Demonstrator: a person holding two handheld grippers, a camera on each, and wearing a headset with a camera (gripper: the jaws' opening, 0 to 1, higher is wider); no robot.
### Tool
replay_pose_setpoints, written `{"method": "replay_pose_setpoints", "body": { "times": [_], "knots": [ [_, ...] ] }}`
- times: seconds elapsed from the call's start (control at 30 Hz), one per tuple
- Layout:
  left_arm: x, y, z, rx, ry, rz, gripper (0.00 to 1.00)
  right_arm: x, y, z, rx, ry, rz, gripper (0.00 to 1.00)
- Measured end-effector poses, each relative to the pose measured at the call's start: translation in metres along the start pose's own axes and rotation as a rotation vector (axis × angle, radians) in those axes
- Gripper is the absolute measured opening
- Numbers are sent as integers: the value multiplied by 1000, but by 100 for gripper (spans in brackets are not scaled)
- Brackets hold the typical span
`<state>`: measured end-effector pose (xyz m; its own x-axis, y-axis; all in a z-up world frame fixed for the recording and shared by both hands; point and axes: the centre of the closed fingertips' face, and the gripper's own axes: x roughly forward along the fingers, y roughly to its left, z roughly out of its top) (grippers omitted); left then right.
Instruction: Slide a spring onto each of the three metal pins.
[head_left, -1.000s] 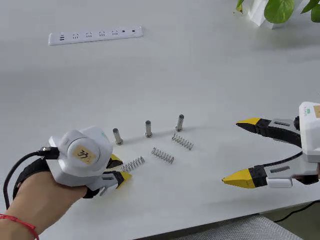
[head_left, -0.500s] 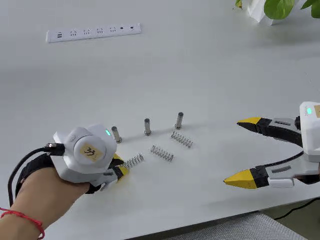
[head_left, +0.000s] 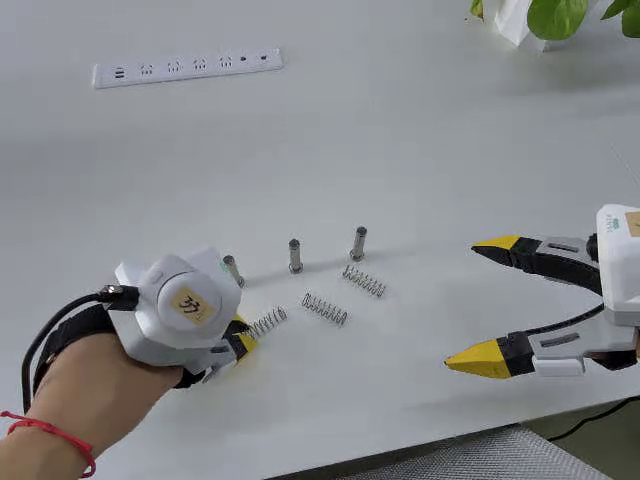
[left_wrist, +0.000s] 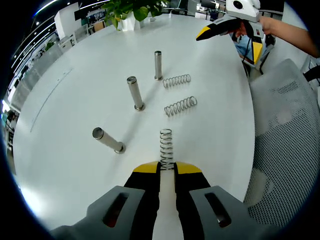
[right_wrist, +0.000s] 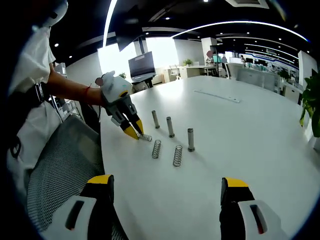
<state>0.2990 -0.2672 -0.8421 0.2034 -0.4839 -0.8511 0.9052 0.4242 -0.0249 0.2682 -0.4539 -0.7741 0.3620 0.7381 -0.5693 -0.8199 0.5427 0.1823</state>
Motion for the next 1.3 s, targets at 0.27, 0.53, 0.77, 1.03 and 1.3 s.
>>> {"method": "replay_pose_setpoints", "body": {
  "times": [0.27, 0.53, 0.77, 1.03, 1.3],
  "knots": [
    [-1, -2, 0, -8, 7, -9, 7, 0, 2, -1, 4, -3, 1, 86],
    [-3, -3, 0, -23, -3, -18, 7, 2, 5, 1, 5, -3, 7, 86],
    [-5, -4, 0, -34, -10, -23, 7, 5, 6, 3, 4, -6, 12, 86],
    [-13, -8, 3, -49, -39, -32, 7, 6, 10, 6, -3, -7, 21, 85],
    [-25, -16, 10, -68, -89, -47, 7, 5, 16, 18, -16, -14, 34, 83]
  ]
}}
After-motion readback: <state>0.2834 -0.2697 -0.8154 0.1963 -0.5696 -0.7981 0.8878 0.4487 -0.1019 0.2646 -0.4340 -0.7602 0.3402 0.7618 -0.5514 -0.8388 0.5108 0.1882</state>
